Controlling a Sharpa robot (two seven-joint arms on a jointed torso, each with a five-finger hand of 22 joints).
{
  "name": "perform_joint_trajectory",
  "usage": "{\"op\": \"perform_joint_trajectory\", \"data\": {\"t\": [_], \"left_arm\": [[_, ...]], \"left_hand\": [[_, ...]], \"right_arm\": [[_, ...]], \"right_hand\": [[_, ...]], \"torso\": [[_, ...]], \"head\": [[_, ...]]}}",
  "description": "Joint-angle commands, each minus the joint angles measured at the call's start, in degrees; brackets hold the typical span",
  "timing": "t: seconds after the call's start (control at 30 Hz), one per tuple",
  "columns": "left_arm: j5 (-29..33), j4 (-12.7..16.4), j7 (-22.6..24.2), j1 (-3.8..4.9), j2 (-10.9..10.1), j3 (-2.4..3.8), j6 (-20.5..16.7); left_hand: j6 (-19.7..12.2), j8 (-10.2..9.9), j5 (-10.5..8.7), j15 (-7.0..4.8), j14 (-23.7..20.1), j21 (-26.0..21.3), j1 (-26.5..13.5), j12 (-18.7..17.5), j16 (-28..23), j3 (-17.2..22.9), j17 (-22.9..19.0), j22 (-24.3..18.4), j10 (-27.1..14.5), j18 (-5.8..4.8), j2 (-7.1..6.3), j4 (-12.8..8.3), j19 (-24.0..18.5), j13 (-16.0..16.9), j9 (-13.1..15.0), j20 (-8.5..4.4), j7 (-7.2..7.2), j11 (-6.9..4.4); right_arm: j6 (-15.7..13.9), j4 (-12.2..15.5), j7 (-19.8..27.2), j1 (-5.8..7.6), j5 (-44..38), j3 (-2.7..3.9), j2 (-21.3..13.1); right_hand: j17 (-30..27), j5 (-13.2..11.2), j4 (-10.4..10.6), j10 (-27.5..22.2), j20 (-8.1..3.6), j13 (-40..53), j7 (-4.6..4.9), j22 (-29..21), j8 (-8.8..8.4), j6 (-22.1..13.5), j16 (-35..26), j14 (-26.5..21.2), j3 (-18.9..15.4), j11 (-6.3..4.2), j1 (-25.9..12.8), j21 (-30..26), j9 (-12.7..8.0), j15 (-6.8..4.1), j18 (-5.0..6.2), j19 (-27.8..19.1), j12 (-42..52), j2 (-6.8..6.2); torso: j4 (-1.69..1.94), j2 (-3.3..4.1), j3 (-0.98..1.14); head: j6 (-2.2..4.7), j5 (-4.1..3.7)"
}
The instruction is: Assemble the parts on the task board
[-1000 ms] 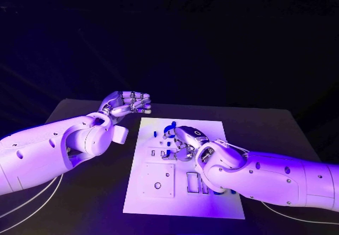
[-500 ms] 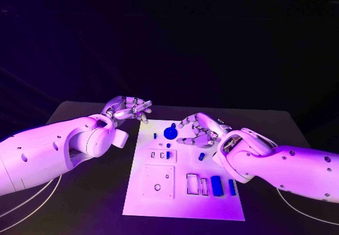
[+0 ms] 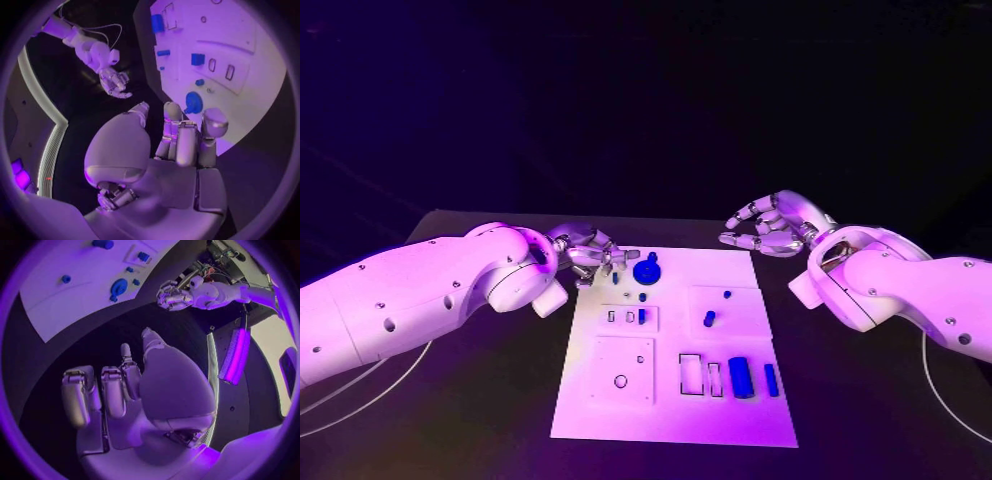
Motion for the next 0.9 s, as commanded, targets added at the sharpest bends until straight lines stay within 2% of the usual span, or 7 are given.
{"op": "perform_joint_trajectory", "data": {"t": [0.03,0.17,0.23,0.37,0.73,0.83,0.9], "left_arm": [[-9.47,-0.57,-10.18,0.65,1.18,0.02,9.74],[-12.78,-1.70,-12.40,1.29,3.30,-0.20,12.75],[-13.80,-2.14,-12.96,1.55,4.18,-0.39,13.44],[-15.49,-3.33,-13.67,1.96,5.92,-0.71,14.32],[-16.50,-5.67,-14.43,2.52,9.11,-1.61,17.10],[-16.54,-6.18,-14.61,2.56,9.71,-1.86,18.52],[-16.58,-6.59,-14.71,2.58,10.15,-2.08,19.16]], "left_hand": [[-0.02,1.18,0.10,-0.32,1.55,1.15,-0.55,1.80,0.97,-0.53,3.46,1.89,1.29,-0.81,0.17,-0.02,1.19,2.08,0.77,-0.23,-0.53,-0.24],[0.00,2.43,-0.14,-0.68,2.53,2.80,-1.96,4.13,2.36,-1.36,5.59,4.74,3.04,-1.35,0.94,0.03,2.99,4.99,1.78,-0.57,-0.95,-0.61],[-0.08,2.48,-0.17,-0.71,2.65,2.94,-2.13,4.12,2.54,-1.46,5.88,4.96,2.99,-1.39,1.03,0.02,3.13,4.91,1.86,-0.60,-0.97,-0.64],[-1.04,2.25,-0.25,-0.58,1.83,2.27,-2.89,2.11,1.43,-2.06,3.98,3.45,0.67,-1.08,1.29,0.03,1.95,1.89,2.05,-0.63,-0.72,-0.44],[-1.38,2.08,-0.17,-0.51,2.06,2.49,-3.13,1.87,1.79,-2.23,4.65,3.95,0.32,-1.19,1.47,0.02,2.22,1.60,2.07,-0.60,-0.61,-0.34],[-2.78,0.54,0.02,-0.06,1.87,2.29,-2.79,0.43,1.68,-2.55,4.43,3.49,-1.40,-1.11,1.73,-0.07,1.66,-0.36,1.57,-0.34,0.04,0.20],[-3.39,-0.87,0.09,0.30,1.92,2.40,-2.48,0.39,1.86,-2.74,4.72,3.68,-1.54,-1.14,2.04,-0.05,1.62,-0.37,0.84,-0.05,0.52,0.61]], "right_arm": [[1.77,-1.03,1.51,0.22,5.00,0.03,-0.16],[1.75,-2.46,1.39,0.47,5.49,0.03,-0.19],[1.71,-2.90,1.39,0.54,5.59,0.04,-0.12],[1.86,-3.47,1.30,0.61,5.67,0.04,0.01],[2.33,-4.38,0.85,0.65,5.66,0.03,0.49],[2.34,-4.46,0.78,0.66,5.65,0.03,0.57],[2.34,-4.53,0.76,0.66,5.65,0.03,0.62]], "right_hand": [[12.23,0.33,-0.13,-0.18,-0.33,4.65,-0.02,14.90,0.15,0.00,-0.19,5.31,-0.06,-0.38,-0.57,0.02,0.05,-0.49,-0.75,5.87,-0.39,0.11],[12.04,0.52,-0.15,-0.34,-0.37,4.46,0.00,14.72,0.22,-0.36,-0.26,5.26,-0.14,-0.38,-0.69,-0.26,0.21,-0.52,-0.67,5.72,-0.58,0.00],[12.02,0.61,-0.17,-0.46,-0.39,4.33,0.03,14.64,0.23,-0.62,-0.27,5.26,-0.15,-0.37,-0.71,-0.39,0.29,-0.52,-0.64,5.65,-0.72,-0.02],[11.93,0.47,-0.23,-0.76,-0.35,4.04,0.36,14.53,-0.05,-2.32,-0.31,5.24,-0.17,-0.12,-0.56,-0.56,0.55,-0.37,-0.59,5.56,-1.02,-0.16],[11.88,0.35,-0.26,-1.00,-0.29,3.78,0.47,14.45,-0.12,-2.80,-0.34,5.23,-0.18,-0.02,-0.44,-0.69,0.65,-0.29,-0.56,5.50,-1.27,-0.22],[11.89,0.35,-0.27,-1.04,-0.28,3.74,0.51,14.40,-0.14,-2.94,-0.34,5.23,-0.17,0.01,-0.40,-0.76,0.67,-0.27,-0.54,5.46,-1.32,-0.22],[11.89,0.35,-0.27,-1.04,-0.28,3.74,0.51,14.40,-0.14,-2.94,-0.34,5.23,-0.17,0.01,-0.40,-0.76,0.67,-0.27,-0.54,5.46,-1.32,-0.22]], "torso": [[-0.02,-0.08,0.06],[0.08,-0.28,0.09],[0.10,-0.35,0.13],[0.15,-0.43,0.17],[0.01,-0.27,0.11],[0.02,-0.26,0.11],[0.05,-0.22,0.07]], "head": [[-0.11,0.08],[-0.57,0.13],[-0.76,0.13],[-0.99,0.03],[-1.38,0.24],[-1.56,0.21],[-1.60,0.15]]}}
